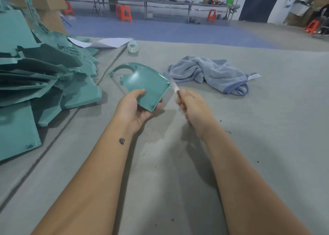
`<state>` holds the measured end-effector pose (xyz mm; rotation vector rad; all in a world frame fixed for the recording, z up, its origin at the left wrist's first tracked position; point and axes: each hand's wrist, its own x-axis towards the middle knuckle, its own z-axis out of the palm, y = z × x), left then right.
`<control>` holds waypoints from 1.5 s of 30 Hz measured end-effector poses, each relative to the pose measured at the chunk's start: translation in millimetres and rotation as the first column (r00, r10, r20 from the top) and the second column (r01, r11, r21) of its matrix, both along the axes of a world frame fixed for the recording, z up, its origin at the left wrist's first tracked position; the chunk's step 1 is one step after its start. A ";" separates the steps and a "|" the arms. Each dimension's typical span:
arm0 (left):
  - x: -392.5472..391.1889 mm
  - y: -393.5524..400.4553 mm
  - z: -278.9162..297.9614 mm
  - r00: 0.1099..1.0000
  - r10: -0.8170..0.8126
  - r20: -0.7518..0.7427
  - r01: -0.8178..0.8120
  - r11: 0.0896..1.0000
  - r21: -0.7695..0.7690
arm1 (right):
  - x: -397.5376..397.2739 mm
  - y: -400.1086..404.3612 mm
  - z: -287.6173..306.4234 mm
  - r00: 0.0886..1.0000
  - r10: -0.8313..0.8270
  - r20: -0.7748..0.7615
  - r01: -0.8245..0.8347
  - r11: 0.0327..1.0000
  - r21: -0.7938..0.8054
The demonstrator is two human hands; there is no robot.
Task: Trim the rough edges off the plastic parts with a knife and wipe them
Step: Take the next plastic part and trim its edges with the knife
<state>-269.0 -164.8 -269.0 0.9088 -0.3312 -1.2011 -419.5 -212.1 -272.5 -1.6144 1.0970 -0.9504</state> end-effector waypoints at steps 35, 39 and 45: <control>1.7 5.3 -3.1 0.993 -0.059 0.103 0.063 0.997 -0.040 | 10.7 -2.6 -18.8 0.951 -0.042 0.307 0.043 0.999 0.003; 1.5 5.4 -3.2 0.992 -0.068 0.103 0.074 0.996 -0.053 | 9.0 1.1 -15.5 0.933 0.067 0.353 -0.071 0.997 -0.001; 2.8 4.1 -5.0 0.990 -0.070 0.122 0.076 0.996 -0.048 | 13.6 4.0 -20.0 0.964 0.206 0.169 -0.195 0.977 -0.080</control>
